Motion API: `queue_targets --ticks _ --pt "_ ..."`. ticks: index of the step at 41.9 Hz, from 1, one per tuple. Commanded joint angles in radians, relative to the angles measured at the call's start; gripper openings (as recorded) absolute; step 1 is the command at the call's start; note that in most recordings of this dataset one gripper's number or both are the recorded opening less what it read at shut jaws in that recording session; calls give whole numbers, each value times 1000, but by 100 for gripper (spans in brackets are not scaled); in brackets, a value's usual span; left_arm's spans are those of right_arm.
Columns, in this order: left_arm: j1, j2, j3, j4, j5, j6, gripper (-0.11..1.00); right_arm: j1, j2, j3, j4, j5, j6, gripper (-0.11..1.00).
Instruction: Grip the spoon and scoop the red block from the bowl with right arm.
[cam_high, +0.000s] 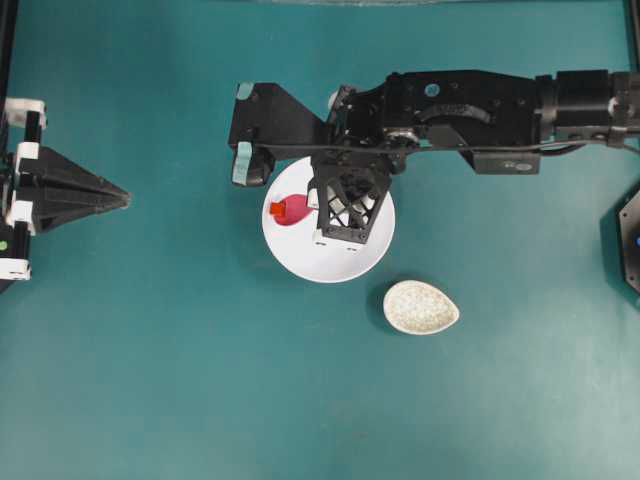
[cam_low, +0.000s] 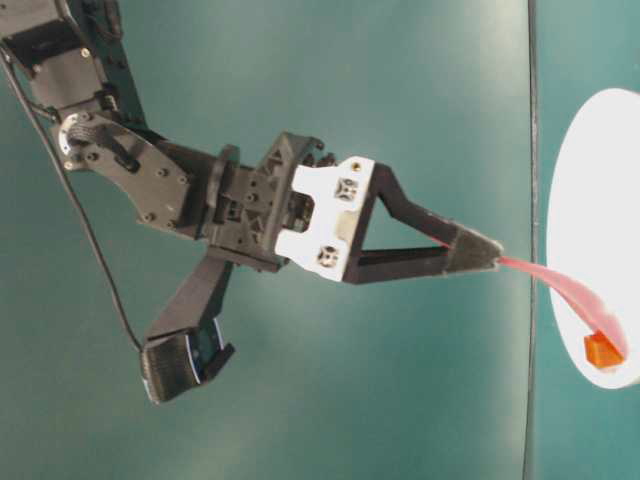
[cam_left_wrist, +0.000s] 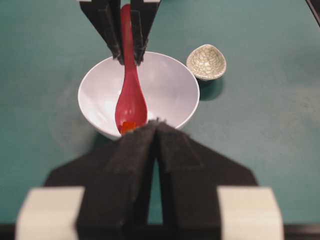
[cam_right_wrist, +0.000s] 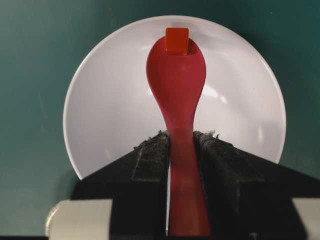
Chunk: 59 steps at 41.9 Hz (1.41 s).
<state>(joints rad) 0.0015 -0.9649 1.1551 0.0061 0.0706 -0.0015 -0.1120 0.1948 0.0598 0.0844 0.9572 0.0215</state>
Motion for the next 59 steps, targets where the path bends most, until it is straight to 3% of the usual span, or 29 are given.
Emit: queue_targets --ticks 1,39,49,59 --pt "0 5 -14 3 -5 -2 0 5 -46 -5 0 -6 2 25" --pt "0 8 -14 3 -3 -3 0 35 -172 204 9 -225 5 24" --pt "0 8 -15 3 -3 -3 0 35 -192 206 11 -193 3 25" --pt "0 11 -14 3 -3 -3 0 17 -222 199 11 -12 37 25"
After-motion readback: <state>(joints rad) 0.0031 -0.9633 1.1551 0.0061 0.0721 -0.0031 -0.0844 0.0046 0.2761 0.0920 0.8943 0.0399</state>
